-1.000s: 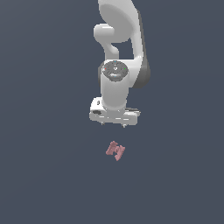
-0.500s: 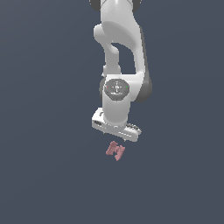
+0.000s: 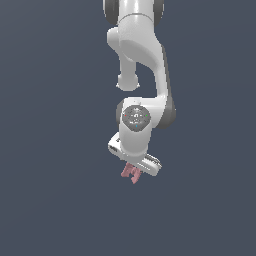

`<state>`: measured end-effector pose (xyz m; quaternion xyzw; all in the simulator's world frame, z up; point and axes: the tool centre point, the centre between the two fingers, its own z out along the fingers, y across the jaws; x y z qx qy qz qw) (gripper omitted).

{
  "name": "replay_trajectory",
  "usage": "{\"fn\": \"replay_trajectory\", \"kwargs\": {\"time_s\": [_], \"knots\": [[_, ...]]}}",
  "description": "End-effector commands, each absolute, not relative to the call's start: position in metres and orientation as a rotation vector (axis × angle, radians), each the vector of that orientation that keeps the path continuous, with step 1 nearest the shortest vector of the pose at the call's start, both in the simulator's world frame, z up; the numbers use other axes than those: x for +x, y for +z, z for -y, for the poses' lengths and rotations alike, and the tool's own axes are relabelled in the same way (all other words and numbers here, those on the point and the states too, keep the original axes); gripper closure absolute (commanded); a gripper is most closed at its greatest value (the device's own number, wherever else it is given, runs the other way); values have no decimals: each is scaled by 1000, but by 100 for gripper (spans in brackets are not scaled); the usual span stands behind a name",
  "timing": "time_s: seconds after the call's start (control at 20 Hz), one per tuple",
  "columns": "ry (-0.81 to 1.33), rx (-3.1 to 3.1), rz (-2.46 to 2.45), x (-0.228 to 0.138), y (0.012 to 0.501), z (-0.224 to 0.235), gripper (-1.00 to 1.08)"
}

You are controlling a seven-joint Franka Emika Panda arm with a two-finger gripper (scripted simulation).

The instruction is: Pick up the object and move it to a goal position.

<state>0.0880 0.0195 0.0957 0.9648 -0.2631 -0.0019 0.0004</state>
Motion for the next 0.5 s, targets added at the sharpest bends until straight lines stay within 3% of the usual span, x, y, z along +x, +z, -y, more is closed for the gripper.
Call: {"fn": "replay_trajectory", "kwargs": {"time_s": [0.0,0.45], "knots": [[-2,3020,865,92,92,-20,-92],[-1,3015,883,94,86,-22,-92]]}}
